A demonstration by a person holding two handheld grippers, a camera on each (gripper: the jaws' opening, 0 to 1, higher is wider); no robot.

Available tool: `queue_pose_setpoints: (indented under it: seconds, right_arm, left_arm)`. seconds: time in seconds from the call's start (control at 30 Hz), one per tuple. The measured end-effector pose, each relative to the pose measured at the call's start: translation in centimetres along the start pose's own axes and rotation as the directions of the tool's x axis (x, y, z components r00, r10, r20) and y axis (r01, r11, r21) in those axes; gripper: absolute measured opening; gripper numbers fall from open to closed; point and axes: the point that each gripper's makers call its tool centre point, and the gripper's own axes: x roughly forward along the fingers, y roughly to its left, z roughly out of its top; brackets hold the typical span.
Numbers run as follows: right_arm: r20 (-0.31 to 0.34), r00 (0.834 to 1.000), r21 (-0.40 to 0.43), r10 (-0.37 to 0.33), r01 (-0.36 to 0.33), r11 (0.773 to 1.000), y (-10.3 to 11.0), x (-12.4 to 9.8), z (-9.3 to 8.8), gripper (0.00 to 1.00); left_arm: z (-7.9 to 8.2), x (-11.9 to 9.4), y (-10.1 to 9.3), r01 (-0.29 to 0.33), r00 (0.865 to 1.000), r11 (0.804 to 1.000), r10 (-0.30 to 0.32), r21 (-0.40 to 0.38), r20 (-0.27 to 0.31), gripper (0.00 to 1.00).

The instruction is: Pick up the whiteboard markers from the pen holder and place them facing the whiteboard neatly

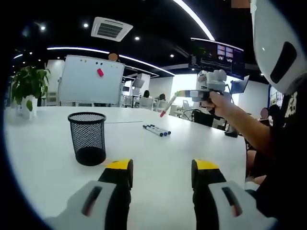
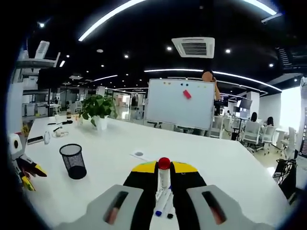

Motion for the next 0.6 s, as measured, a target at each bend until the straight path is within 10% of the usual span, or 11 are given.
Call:
queue_pose_setpoints:
  seconds: [0.6]
  right_arm:
    - [0.001,0.999,-0.007,-0.043,0.043,0.999,-1.6,-0.2,-0.8,0.13]
  left_arm:
    - [0.1,0.4,0.3,-0.009,1.0,1.0,0.009,-0.013,0.001,0.5]
